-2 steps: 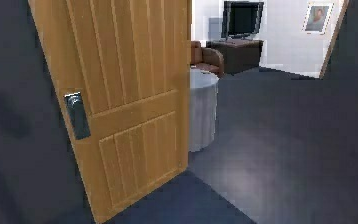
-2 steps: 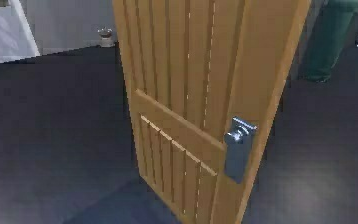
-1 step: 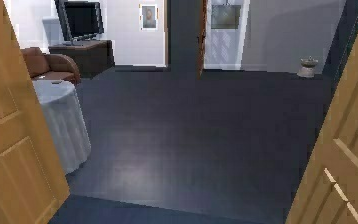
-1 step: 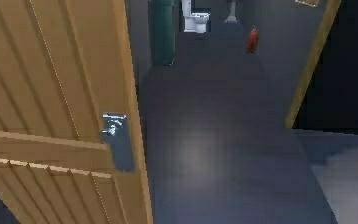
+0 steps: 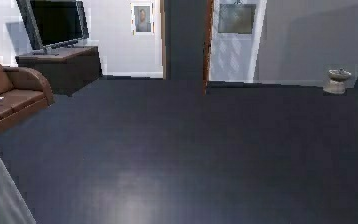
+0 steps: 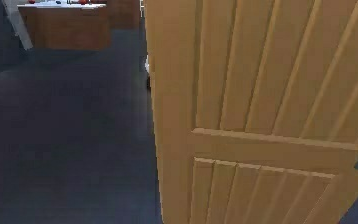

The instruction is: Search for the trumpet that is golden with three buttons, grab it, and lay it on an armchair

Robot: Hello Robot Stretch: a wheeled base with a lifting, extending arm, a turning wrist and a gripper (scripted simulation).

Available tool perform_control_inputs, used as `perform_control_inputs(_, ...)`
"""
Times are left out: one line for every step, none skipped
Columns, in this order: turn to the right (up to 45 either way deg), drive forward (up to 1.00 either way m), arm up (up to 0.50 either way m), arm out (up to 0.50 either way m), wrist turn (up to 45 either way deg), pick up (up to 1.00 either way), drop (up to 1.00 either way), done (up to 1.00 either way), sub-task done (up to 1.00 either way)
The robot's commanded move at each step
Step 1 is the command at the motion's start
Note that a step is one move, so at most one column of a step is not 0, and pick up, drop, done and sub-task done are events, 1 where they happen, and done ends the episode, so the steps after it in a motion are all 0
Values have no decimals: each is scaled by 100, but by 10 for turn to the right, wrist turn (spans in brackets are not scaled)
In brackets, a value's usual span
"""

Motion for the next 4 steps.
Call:
perform_control_inputs(0,100,0,0,0,0,0,0,0)
perform_control_inputs(0,100,0,0,0,0,0,0,0)
perform_control_inputs(0,100,0,0,0,0,0,0,0)
perform_control_inputs(0,40,0,0,0,0,0,0,0)
